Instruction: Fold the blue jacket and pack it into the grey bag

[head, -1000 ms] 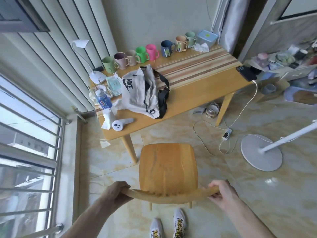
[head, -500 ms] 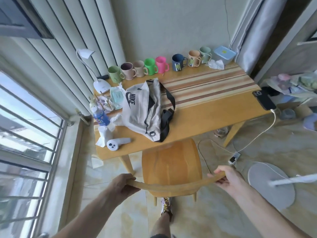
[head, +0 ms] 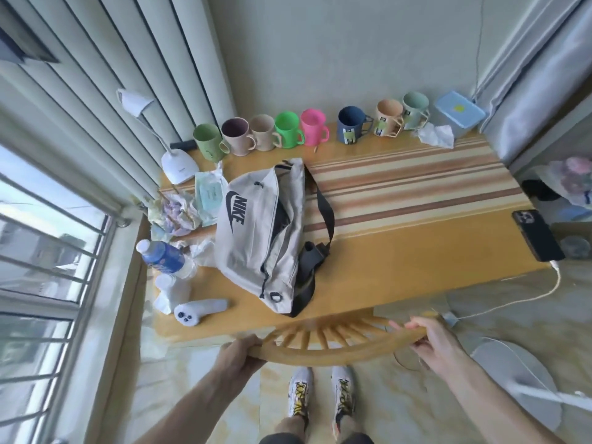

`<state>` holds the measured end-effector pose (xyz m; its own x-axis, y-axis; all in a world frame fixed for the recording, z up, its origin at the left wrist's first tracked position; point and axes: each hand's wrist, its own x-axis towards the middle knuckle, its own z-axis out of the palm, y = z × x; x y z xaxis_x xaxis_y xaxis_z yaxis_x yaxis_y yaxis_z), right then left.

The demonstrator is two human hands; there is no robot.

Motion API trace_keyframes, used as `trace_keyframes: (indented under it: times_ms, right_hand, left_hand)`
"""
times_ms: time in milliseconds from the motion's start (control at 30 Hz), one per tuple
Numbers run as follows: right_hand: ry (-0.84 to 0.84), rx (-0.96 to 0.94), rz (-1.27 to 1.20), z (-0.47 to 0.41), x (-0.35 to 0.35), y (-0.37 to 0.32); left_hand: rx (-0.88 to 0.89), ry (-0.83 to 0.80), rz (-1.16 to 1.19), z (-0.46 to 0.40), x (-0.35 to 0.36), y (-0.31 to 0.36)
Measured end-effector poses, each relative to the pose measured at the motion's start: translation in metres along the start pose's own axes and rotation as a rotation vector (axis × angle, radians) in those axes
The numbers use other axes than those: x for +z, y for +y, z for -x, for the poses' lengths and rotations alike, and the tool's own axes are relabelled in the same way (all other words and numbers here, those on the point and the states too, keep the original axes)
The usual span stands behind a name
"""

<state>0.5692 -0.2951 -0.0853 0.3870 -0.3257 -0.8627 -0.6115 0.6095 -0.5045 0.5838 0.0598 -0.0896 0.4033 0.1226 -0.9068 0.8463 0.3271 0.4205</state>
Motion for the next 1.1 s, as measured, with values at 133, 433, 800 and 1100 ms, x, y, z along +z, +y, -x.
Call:
trace_keyframes:
  times_ms: [133, 433, 800, 1100]
  right_hand:
    - [-0.013, 0.036, -0.017, -0.024, 0.0, -0.012]
    - [-0.054, 0.114, 0.008, -0.045, -0.011, -0.019]
    - [0.201, -0.118, 0.44, -0.047, -0.014, -0.019]
    - [0.091, -0.652, 1.285, -0.007, -0.032, -0.021]
  left_hand:
    - [0.021, 0.033, 0.034, -0.003, 0.017, 0.0]
    - [0.022, 0.065, 0.088, -0.016, 0.022, -0.02]
    - [0.237, 0.375, -0.8, -0.005, 0.03, -0.014]
    - [0.61, 0.363, -1.395, 0.03, 0.042, -0.037]
